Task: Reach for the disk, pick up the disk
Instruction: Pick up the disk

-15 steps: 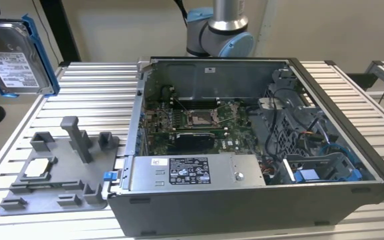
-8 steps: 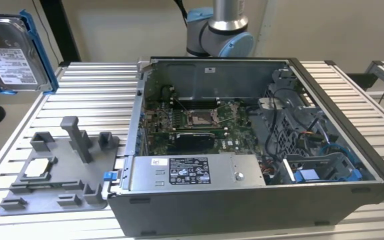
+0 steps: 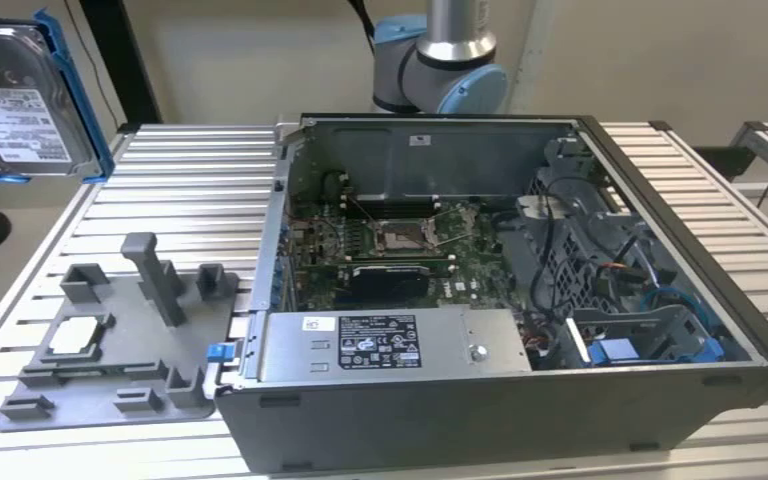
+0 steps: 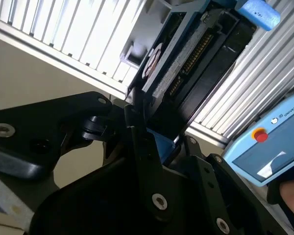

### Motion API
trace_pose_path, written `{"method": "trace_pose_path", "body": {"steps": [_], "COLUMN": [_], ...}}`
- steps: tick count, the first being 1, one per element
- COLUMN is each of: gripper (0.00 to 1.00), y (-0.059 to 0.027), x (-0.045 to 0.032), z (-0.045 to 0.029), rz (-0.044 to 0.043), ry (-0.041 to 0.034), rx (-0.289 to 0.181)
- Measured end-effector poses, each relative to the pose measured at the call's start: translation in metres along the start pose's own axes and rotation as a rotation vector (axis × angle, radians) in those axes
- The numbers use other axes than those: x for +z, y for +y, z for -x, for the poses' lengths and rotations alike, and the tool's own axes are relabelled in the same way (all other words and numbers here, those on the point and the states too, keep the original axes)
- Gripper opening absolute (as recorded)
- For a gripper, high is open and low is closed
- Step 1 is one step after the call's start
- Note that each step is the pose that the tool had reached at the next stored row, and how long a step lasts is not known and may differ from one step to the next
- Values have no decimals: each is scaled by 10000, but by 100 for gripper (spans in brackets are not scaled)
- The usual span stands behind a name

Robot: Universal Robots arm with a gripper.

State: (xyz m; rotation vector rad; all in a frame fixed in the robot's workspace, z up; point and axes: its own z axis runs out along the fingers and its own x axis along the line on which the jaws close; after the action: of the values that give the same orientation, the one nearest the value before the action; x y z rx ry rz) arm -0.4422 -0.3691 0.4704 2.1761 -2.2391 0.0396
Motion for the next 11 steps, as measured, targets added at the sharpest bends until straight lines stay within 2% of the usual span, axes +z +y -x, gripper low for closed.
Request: {"method": "trace_pose_path", "body": {"steps": [11], "gripper": [0], "y": [-1], "x": [-114], "z": [-4], "rz": [0], "ry": [0], "rx": [-2]}}
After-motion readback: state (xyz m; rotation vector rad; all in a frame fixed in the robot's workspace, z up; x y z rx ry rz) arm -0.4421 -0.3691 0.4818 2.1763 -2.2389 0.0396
